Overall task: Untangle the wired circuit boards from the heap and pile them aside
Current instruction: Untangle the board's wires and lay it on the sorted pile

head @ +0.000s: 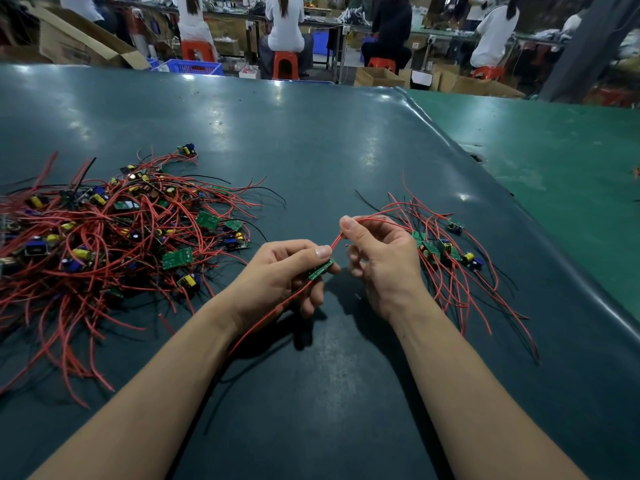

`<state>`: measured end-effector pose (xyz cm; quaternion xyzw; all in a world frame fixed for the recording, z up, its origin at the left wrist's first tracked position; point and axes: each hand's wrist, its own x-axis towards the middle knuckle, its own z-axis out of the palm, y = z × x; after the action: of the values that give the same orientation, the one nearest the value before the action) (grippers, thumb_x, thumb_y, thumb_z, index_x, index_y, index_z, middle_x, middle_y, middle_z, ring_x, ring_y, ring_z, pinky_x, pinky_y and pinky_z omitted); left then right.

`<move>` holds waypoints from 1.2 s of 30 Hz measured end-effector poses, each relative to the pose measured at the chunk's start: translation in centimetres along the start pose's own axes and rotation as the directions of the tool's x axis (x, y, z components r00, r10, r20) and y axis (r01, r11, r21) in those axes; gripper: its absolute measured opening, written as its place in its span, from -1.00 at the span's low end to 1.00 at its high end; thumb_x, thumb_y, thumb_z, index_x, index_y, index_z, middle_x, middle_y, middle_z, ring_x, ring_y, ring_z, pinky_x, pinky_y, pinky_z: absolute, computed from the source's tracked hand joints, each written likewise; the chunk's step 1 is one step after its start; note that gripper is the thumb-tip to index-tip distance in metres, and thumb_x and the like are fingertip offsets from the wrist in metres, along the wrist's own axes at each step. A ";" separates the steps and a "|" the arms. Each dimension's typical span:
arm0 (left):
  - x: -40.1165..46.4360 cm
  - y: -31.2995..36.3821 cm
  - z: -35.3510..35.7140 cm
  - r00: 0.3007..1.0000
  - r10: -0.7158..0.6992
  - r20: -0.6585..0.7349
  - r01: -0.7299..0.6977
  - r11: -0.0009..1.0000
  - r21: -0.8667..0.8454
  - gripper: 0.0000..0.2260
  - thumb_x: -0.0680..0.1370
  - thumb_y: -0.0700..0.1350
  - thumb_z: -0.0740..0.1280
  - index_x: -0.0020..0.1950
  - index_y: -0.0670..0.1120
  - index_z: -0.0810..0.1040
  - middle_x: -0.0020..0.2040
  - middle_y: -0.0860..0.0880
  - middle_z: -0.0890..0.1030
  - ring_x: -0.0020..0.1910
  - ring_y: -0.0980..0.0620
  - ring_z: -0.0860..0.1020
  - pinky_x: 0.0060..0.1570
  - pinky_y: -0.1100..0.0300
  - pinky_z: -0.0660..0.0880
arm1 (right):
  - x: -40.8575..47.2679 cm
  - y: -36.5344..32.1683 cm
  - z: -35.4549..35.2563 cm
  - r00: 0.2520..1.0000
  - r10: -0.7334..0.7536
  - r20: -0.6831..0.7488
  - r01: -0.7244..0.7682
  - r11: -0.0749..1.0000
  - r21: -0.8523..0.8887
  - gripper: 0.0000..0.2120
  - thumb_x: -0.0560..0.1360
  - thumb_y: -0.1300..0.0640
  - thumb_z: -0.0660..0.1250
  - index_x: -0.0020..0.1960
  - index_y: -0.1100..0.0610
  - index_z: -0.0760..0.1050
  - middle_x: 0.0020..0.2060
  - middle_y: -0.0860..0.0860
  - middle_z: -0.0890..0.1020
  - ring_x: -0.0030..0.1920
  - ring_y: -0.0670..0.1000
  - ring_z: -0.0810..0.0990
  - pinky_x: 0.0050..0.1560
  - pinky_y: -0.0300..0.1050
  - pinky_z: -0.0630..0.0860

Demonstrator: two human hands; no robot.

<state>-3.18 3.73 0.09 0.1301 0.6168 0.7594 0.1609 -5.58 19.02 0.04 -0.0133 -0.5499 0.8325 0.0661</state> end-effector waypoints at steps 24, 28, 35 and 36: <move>0.0 -0.3 -0.1 0.999 0.003 0.054 -0.008 0.996 0.089 -0.77 0.50 0.03 0.36 -0.17 -0.10 0.69 -0.46 -0.14 0.56 -0.56 0.01 0.47 -0.52 0.30 0.43 | 0.6 -0.5 -0.9 0.984 0.149 -0.097 -0.139 0.985 0.102 -0.84 0.62 0.18 0.24 -0.07 0.19 0.56 -0.37 0.04 0.69 -0.63 -0.14 0.29 -0.61 -0.35 0.21; -0.1 -0.2 -0.2 0.997 -0.004 0.074 -0.004 0.995 0.104 -0.78 0.50 0.03 0.36 -0.17 -0.09 0.69 -0.46 -0.15 0.57 -0.58 0.02 0.47 -0.52 0.31 0.43 | 0.7 -1.0 -1.5 0.965 0.261 -0.001 -0.257 0.949 0.183 -0.82 0.63 0.16 0.22 -0.03 0.20 0.56 -0.52 -0.05 0.52 -0.68 -0.17 0.23 -0.69 -0.35 0.12; -0.1 -0.2 -0.3 0.995 -0.008 0.096 -0.002 0.995 0.103 -0.78 0.50 0.02 0.37 -0.17 -0.10 0.69 -0.46 -0.16 0.57 -0.59 0.01 0.47 -0.51 0.31 0.42 | 0.9 -1.2 -1.3 0.968 0.222 -0.117 -0.192 0.955 0.227 -0.85 0.62 0.20 0.23 -0.06 0.16 0.55 -0.33 0.00 0.69 -0.60 -0.17 0.35 -0.60 -0.36 0.26; -0.1 -0.2 -0.4 0.995 -0.008 0.098 -0.002 0.995 0.102 -0.79 0.51 0.01 0.38 -0.17 -0.11 0.69 -0.46 -0.16 0.57 -0.59 0.01 0.47 -0.51 0.31 0.42 | 1.0 -1.3 -1.4 0.968 0.213 -0.136 -0.175 0.953 0.249 -0.86 0.62 0.23 0.23 -0.05 0.17 0.54 -0.34 0.01 0.68 -0.59 -0.16 0.37 -0.60 -0.35 0.27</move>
<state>-3.22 3.40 -0.20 0.1744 0.6464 0.7192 0.1856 -6.32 20.95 0.74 -0.1268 -0.4363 0.8904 0.0290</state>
